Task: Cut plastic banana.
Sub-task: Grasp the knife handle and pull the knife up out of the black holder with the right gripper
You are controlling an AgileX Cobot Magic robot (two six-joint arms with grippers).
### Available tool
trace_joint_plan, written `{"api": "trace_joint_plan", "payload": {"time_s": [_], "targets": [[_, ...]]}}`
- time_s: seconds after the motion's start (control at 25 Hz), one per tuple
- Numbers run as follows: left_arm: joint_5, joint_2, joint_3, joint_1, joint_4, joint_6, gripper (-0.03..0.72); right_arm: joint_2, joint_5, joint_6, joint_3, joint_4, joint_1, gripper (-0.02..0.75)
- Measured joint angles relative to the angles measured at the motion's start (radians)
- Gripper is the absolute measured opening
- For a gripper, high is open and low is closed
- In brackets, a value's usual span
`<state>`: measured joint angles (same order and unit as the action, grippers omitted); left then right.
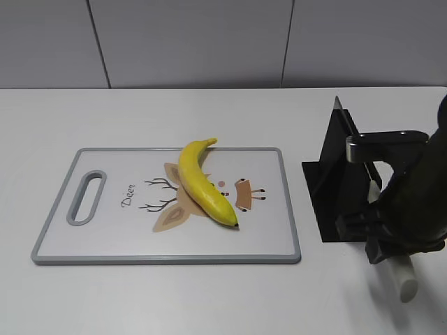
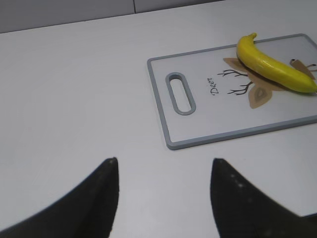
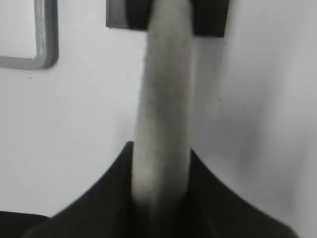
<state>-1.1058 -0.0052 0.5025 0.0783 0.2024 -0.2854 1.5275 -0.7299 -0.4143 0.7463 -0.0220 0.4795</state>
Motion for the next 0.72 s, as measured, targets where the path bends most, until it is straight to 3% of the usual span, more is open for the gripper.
{"api": "trace_joint_plan", "payload": {"time_s": [0.72], "targets": [[0.0,0.0,0.0,0.0,0.0,0.0,0.573,-0.199,-0.209,0.016,0.182,-0.002,0.002,0.176]]}}
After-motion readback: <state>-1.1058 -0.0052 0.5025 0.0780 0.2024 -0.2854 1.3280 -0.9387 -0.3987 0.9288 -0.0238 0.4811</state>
